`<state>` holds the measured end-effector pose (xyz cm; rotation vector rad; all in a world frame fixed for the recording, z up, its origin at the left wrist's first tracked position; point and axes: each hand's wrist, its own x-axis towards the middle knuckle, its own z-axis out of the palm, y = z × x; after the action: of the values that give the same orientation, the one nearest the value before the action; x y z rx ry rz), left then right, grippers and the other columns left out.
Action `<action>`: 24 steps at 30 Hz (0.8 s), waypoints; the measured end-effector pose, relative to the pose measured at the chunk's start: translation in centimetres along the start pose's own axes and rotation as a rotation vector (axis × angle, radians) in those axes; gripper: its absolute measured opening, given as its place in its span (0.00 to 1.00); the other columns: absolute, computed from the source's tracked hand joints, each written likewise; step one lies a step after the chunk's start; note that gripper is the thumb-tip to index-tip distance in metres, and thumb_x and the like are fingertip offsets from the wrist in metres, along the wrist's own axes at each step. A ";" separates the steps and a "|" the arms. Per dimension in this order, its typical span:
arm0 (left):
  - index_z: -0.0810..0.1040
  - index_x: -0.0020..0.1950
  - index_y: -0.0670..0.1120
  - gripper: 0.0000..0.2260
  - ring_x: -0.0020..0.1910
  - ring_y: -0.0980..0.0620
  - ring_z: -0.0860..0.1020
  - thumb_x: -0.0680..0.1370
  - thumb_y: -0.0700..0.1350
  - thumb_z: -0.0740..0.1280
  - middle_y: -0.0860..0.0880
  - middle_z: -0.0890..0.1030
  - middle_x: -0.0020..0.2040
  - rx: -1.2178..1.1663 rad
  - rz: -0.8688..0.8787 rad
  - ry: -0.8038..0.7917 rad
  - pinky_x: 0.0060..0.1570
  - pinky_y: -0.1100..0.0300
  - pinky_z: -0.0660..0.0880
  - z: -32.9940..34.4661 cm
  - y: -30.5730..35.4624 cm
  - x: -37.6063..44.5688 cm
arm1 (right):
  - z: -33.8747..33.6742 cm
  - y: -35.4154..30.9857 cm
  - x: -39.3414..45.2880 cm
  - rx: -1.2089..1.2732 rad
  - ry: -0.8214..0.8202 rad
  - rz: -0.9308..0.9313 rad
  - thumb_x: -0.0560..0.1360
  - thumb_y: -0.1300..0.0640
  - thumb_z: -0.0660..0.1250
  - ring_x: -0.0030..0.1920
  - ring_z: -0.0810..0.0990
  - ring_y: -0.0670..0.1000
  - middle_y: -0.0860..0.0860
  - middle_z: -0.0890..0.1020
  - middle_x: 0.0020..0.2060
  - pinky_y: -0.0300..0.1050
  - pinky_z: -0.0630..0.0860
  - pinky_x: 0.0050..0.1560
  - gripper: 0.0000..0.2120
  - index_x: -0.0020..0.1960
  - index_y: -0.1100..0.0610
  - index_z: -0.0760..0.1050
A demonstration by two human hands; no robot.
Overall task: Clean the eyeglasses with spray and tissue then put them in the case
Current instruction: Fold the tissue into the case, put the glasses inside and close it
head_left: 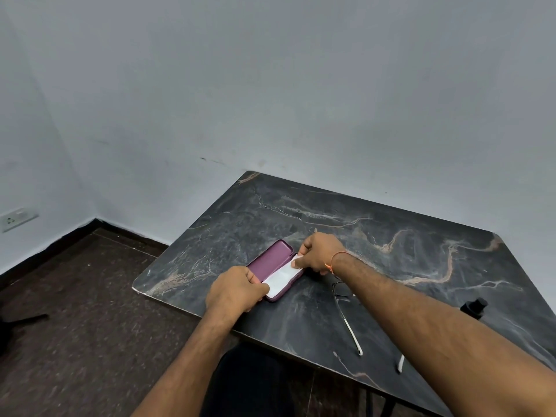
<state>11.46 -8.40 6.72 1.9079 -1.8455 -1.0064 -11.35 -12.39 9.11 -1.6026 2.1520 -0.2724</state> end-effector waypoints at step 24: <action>0.81 0.43 0.52 0.11 0.33 0.56 0.86 0.70 0.56 0.79 0.55 0.88 0.35 0.089 0.042 -0.018 0.49 0.57 0.84 0.3 -0.1 3.4 | -0.1 2.0 -0.7 -0.042 0.055 -0.073 0.66 0.48 0.86 0.48 0.80 0.49 0.49 0.81 0.51 0.42 0.73 0.45 0.18 0.49 0.52 0.82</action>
<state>11.13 -11.55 5.53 1.9064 -1.9629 -0.9463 -12.92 -11.17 8.55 -1.7189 2.1560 -0.2998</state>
